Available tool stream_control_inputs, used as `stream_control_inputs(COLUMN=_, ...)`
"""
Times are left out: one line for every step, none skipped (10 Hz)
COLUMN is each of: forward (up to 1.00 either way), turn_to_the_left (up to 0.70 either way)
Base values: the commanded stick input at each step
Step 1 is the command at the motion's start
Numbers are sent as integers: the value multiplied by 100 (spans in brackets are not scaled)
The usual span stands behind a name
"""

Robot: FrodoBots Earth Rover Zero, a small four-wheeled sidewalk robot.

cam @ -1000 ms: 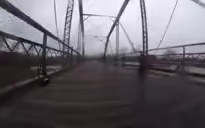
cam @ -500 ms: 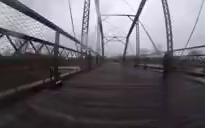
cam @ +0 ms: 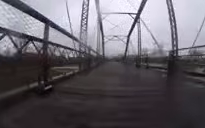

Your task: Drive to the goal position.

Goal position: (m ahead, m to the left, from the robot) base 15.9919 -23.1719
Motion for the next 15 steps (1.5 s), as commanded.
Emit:
stream_control_inputs(forward=100, turn_to_the_left=0)
stream_control_inputs(forward=100, turn_to_the_left=0)
stream_control_inputs(forward=100, turn_to_the_left=0)
stream_control_inputs(forward=100, turn_to_the_left=-3)
stream_control_inputs(forward=100, turn_to_the_left=-24)
stream_control_inputs(forward=100, turn_to_the_left=-25)
stream_control_inputs(forward=100, turn_to_the_left=0)
stream_control_inputs(forward=100, turn_to_the_left=0)
stream_control_inputs(forward=100, turn_to_the_left=0)
stream_control_inputs(forward=100, turn_to_the_left=0)
stream_control_inputs(forward=100, turn_to_the_left=0)
stream_control_inputs(forward=100, turn_to_the_left=0)
stream_control_inputs(forward=100, turn_to_the_left=0)
stream_control_inputs(forward=100, turn_to_the_left=0)
stream_control_inputs(forward=100, turn_to_the_left=0)
